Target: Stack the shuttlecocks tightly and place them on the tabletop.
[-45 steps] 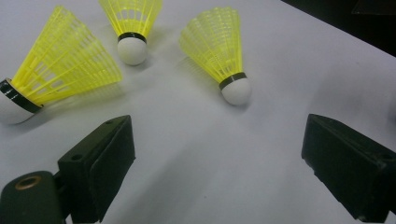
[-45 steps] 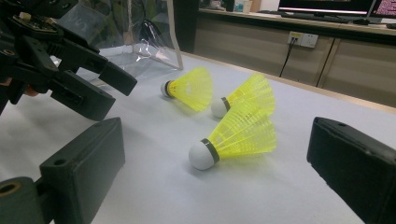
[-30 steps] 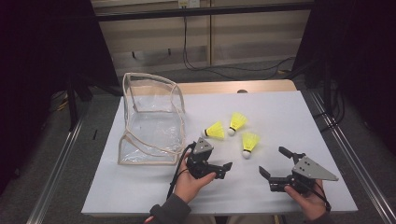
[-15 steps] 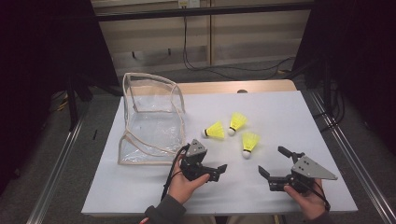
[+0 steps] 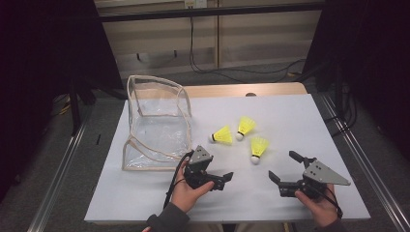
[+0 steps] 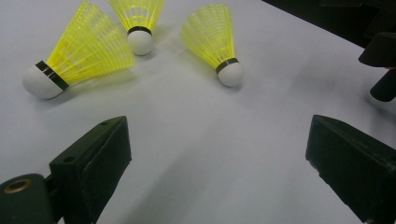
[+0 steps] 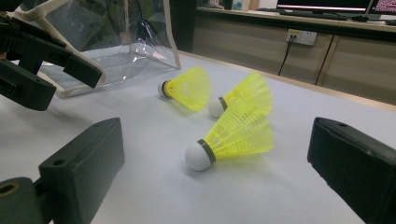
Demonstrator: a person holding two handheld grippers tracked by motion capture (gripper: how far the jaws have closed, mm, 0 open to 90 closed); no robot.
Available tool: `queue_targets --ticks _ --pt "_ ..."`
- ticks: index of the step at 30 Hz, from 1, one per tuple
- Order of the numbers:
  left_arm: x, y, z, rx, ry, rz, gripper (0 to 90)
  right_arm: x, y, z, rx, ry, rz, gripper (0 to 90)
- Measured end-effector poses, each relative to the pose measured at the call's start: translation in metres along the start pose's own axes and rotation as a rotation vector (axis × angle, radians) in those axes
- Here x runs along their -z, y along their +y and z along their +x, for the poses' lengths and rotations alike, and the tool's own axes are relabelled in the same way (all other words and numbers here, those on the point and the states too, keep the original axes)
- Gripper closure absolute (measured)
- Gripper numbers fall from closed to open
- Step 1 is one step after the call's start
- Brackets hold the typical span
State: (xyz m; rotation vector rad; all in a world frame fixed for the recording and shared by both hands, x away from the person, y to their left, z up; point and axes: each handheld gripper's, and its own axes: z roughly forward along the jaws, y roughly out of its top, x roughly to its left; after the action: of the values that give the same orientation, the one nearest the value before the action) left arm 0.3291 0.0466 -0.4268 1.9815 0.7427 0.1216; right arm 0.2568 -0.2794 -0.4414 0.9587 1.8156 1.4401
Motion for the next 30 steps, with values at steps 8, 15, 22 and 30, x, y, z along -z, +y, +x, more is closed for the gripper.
queue_targets --ticks 8,15,22,30 --pt "0.001 -0.005 -0.001 -0.004 -0.010 -0.006 6.0 -0.001 0.000 0.001 -0.001 0.003 0.004 3.0" --pt "0.006 -0.008 -0.002 -0.009 -0.041 -0.008 5.5 0.000 0.000 0.000 -0.004 0.001 0.004 2.9" --pt "0.015 -0.011 0.000 -0.026 -0.050 -0.020 5.0 0.000 0.000 0.000 -0.002 0.002 0.001 2.9" --pt "0.025 -0.016 0.002 -0.041 -0.073 -0.037 4.9 0.000 0.000 0.001 -0.001 0.004 0.004 2.9"
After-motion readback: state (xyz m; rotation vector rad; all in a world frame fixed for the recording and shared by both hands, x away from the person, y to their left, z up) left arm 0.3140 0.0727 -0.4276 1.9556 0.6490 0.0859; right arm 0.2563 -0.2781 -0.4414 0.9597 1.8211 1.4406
